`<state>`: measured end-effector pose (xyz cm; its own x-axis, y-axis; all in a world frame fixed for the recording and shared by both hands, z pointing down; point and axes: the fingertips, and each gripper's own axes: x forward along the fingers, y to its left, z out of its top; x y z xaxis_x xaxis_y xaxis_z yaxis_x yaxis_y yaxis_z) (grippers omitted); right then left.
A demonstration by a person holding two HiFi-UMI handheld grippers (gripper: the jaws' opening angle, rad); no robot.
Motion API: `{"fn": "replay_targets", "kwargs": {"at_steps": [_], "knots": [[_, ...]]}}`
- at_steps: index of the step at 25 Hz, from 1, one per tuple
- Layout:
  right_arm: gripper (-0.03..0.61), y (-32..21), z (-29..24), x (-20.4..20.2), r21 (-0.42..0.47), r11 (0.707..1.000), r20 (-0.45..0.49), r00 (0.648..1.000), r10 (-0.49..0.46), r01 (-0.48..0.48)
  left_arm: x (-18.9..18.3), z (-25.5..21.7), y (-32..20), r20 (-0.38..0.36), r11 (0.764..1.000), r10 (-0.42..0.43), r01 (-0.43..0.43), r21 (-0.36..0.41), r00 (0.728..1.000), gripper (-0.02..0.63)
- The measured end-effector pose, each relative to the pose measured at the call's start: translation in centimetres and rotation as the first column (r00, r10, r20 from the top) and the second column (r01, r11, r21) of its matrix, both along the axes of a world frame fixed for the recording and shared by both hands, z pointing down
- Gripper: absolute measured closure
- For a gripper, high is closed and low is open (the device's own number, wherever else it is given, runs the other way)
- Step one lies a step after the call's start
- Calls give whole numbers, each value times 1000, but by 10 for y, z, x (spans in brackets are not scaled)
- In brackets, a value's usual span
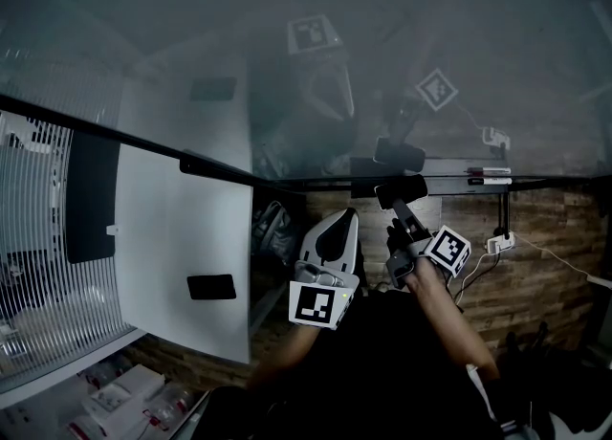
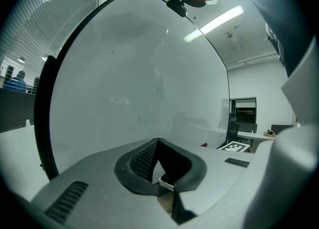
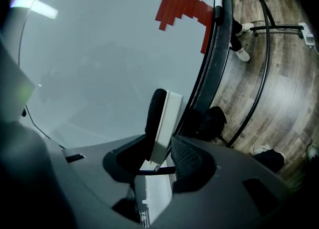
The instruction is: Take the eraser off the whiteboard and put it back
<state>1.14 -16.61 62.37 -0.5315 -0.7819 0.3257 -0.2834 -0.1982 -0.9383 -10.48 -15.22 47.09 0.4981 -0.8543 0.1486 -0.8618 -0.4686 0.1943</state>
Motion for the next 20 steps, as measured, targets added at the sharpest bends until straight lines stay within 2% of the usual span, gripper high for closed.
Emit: {"fn": "replay_targets", "kwargs": {"at_steps": [20], "knots": [[422,-2,26,3,-84,995,31,998,55,-52,-8,6,-3,-11,1000,-13,13,-5,1000,607]]}}
